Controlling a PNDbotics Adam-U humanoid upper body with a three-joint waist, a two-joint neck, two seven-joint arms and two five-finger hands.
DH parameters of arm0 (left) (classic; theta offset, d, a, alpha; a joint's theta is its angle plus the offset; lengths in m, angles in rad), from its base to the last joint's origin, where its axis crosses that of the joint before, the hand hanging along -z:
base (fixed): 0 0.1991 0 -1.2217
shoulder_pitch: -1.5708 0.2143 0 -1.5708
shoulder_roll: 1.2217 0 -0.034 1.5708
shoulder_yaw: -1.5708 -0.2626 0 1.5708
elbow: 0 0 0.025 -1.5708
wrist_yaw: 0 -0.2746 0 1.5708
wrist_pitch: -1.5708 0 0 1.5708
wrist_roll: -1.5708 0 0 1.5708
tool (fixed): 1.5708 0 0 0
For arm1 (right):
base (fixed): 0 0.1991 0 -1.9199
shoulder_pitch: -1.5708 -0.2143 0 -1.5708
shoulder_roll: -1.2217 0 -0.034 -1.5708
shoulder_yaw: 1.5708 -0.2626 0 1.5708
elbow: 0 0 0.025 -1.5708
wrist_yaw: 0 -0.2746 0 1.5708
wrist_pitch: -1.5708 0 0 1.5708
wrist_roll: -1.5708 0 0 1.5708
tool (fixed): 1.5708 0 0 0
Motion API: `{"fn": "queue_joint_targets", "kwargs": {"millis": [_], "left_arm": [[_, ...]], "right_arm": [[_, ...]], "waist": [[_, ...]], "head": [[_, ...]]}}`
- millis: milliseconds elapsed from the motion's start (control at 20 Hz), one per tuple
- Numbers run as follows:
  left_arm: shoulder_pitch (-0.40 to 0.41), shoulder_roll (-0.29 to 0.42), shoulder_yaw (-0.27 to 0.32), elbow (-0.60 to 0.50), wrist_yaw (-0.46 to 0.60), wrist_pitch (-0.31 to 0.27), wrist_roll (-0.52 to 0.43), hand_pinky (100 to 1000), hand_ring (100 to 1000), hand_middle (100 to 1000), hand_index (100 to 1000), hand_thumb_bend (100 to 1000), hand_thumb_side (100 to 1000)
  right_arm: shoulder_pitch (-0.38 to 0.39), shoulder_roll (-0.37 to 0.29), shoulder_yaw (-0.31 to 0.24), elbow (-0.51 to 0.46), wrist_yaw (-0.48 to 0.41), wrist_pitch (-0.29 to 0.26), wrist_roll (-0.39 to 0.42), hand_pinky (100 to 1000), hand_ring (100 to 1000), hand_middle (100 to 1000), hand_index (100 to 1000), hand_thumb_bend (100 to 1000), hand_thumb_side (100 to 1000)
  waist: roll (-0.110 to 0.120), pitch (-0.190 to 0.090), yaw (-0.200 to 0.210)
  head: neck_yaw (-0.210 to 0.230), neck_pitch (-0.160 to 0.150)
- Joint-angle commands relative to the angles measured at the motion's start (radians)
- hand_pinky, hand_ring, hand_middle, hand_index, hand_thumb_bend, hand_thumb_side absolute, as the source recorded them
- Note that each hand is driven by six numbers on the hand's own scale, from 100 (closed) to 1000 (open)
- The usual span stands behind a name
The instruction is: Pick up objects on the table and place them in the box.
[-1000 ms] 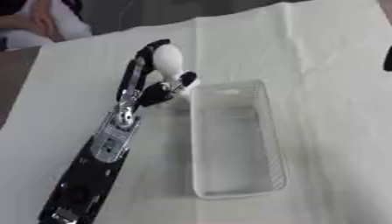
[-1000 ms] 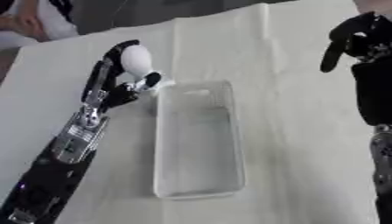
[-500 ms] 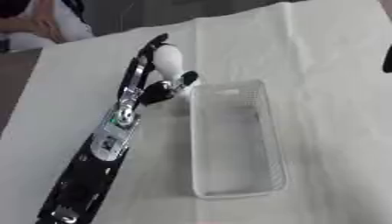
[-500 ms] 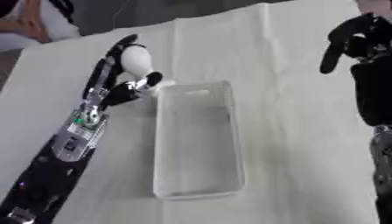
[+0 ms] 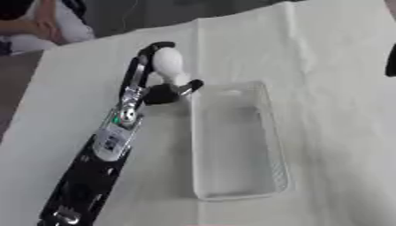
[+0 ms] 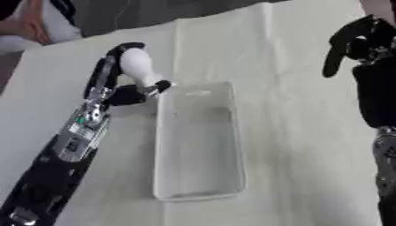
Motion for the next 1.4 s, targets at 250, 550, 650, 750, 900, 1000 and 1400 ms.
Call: {"fn": "queue_joint_targets", "kwargs": {"millis": [250, 550, 650, 750, 900, 1000, 1400], "left_arm": [[-0.003, 0.014, 0.0, 0.039, 0.099, 0.043, 0.137, 100, 100, 100, 207, 100, 183], [-0.008, 0.018, 0.001, 0.038, 0.136, 0.023, 0.145, 100, 100, 100, 190, 100, 138], [-0.008, 0.02, 0.004, 0.034, 0.145, 0.019, 0.147, 100, 100, 100, 189, 100, 127], [-0.009, 0.024, 0.011, 0.023, 0.155, 0.012, 0.152, 100, 100, 100, 187, 100, 117], [-0.01, 0.052, 0.034, -0.03, 0.167, -0.008, 0.17, 100, 100, 100, 186, 100, 114], [-0.007, 0.085, 0.051, -0.086, 0.166, -0.016, 0.183, 100, 100, 100, 186, 100, 112], [0.012, 0.241, 0.097, -0.279, 0.158, -0.018, 0.201, 100, 100, 100, 185, 100, 104]], "right_arm": [[-0.006, 0.002, -0.003, -0.014, 0.001, 0.007, 0.005, 363, 582, 874, 874, 100, 824], [-0.006, 0.004, -0.004, -0.013, 0.004, 0.009, 0.005, 348, 566, 868, 867, 100, 824], [-0.006, 0.004, -0.004, -0.012, 0.005, 0.009, 0.005, 344, 561, 866, 865, 100, 824], [-0.005, 0.004, -0.004, -0.012, 0.007, 0.009, 0.005, 342, 559, 863, 864, 100, 824], [-0.004, 0.004, -0.005, -0.011, 0.008, 0.008, 0.004, 339, 556, 861, 863, 100, 825], [-0.003, 0.004, -0.006, -0.01, 0.009, 0.007, 0.004, 338, 554, 859, 862, 100, 825], [0.0, 0.006, -0.007, -0.008, 0.01, 0.006, 0.004, 332, 547, 851, 857, 100, 825]], "waist": [[-0.007, -0.005, -0.005], [-0.01, -0.003, -0.002], [-0.011, -0.003, 0.0], [-0.012, -0.003, 0.002], [-0.015, -0.004, 0.006], [-0.016, -0.006, 0.009], [-0.023, -0.012, 0.018]], "head": [[0.002, -0.003], [0.003, -0.003], [0.002, -0.003], [0.0, -0.003], [-0.006, -0.003], [-0.009, -0.003], [-0.018, -0.003]]}}
